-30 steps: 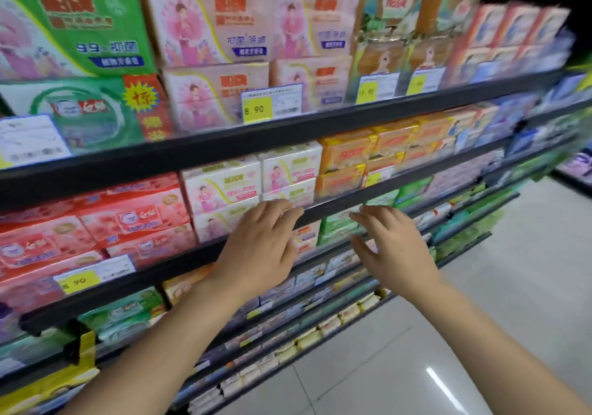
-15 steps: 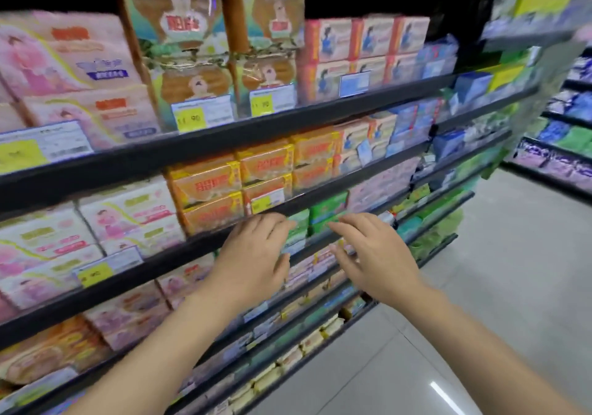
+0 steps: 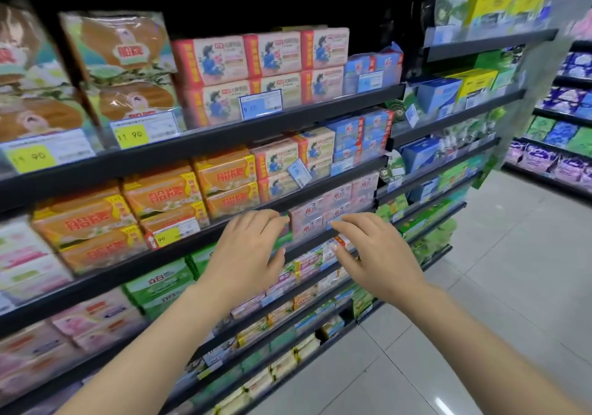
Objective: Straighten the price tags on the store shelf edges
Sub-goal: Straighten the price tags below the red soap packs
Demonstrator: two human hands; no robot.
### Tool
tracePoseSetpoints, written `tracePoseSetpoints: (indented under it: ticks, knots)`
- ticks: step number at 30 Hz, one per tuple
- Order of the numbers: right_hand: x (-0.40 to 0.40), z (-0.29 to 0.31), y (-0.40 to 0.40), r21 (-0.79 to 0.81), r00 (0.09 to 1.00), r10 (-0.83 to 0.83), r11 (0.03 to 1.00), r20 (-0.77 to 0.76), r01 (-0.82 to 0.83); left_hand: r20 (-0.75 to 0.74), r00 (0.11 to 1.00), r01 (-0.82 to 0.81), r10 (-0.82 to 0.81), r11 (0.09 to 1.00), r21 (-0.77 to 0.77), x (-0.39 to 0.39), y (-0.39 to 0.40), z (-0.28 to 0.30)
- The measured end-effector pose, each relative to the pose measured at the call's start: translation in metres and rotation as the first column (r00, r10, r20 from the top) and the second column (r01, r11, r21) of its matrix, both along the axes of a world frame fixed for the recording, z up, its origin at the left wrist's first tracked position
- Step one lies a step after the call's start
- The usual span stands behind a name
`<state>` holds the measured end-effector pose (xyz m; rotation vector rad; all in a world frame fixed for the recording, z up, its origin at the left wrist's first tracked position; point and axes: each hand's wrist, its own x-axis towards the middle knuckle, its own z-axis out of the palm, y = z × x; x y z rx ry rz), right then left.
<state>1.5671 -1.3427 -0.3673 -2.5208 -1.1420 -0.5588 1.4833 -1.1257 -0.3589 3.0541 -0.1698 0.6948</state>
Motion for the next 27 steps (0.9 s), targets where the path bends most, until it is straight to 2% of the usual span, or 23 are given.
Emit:
tracePoseSetpoints:
  ticks: [6, 11, 16, 23, 27]
  knots:
    - [0.046, -0.012, -0.01, -0.031, 1.0, -0.014, 0.999, -0.019, 0.013, -0.057, 0.994, -0.091, 0.089, 0.995, -0.033, 0.043, 0.0, -0.014]
    - [0.09, -0.017, -0.005, -0.064, 1.0, -0.017, 0.998, -0.01, 0.017, -0.065, 0.98, -0.181, 0.187, 0.979, 0.089, 0.085, 0.008, -0.031]
    - [0.138, -0.023, 0.015, -0.109, 1.0, -0.005, 0.994, -0.021, 0.002, -0.03, 0.982, -0.184, 0.188, 0.978, 0.094, 0.123, 0.022, -0.039]
    - [0.186, -0.033, 0.048, -0.067, 0.993, 0.112, 0.991, -0.039, -0.115, 0.001, 0.978, -0.208, 0.208, 0.977, 0.04, 0.144, 0.028, -0.051]
    - [0.208, -0.03, 0.064, -0.049, 0.976, 0.215, 0.975, -0.027, -0.216, 0.02, 0.967, -0.255, 0.254, 0.965, 0.063, 0.148, 0.025, -0.054]
